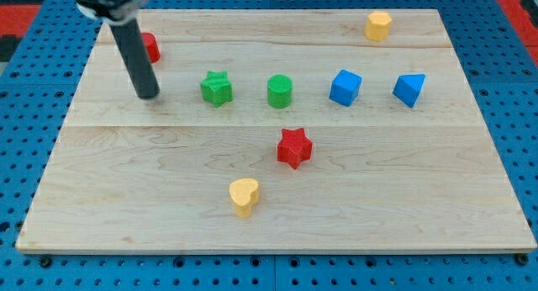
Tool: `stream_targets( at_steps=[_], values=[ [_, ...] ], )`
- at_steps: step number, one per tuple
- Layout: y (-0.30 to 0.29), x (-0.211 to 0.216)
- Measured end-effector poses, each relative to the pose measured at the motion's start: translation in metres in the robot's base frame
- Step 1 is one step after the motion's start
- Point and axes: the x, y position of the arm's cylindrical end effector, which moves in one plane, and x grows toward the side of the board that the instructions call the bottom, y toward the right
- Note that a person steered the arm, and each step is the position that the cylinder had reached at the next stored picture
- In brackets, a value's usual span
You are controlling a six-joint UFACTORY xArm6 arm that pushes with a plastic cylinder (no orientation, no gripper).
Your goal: Push the green circle slightly up
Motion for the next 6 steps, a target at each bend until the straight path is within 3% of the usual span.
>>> stream_targets(
  at_steps=[1, 3, 6],
  values=[
    [0.043, 0.044],
    [0.16, 0.045],
    [0.172, -0.003]
  ],
)
